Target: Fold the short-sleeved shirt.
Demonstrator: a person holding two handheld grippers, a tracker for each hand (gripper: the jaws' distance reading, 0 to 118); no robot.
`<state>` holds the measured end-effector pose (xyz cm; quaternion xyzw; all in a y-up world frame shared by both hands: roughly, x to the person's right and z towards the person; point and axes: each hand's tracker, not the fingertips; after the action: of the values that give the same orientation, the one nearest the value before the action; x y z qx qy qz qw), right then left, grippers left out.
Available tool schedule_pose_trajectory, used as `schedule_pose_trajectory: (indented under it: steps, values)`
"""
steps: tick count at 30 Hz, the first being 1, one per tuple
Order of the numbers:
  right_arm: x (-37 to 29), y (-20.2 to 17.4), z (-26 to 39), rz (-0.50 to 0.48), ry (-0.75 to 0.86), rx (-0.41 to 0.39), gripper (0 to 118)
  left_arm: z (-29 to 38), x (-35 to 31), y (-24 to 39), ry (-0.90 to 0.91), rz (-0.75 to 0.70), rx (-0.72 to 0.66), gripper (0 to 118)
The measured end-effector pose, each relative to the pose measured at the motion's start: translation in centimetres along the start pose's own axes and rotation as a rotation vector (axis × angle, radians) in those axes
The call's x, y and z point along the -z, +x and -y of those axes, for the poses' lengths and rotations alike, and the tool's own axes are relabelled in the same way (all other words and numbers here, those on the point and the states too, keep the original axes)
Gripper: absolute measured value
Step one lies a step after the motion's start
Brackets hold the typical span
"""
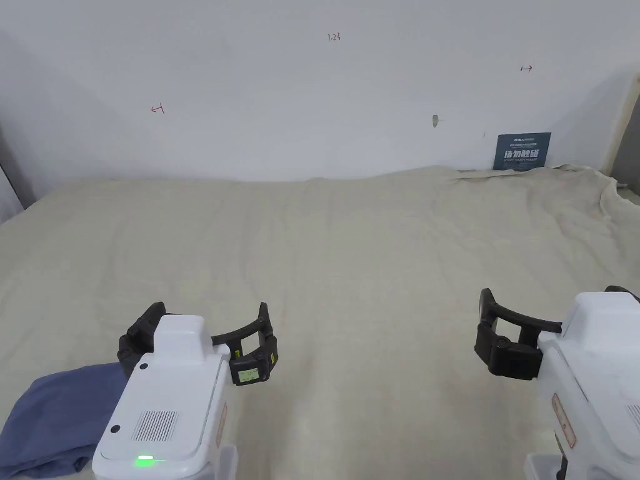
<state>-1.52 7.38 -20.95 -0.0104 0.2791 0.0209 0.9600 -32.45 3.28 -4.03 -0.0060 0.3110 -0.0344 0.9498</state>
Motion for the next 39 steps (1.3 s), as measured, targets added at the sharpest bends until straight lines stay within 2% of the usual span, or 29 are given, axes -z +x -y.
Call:
schedule_pose_trajectory:
  steps: [39]
  values:
    - [-0.18, -0.07, -0.12, 0.01, 0.011, -0.004, 118, -0.23, -0.24, 0.04, 0.018, -0.017, 0.016, 118]
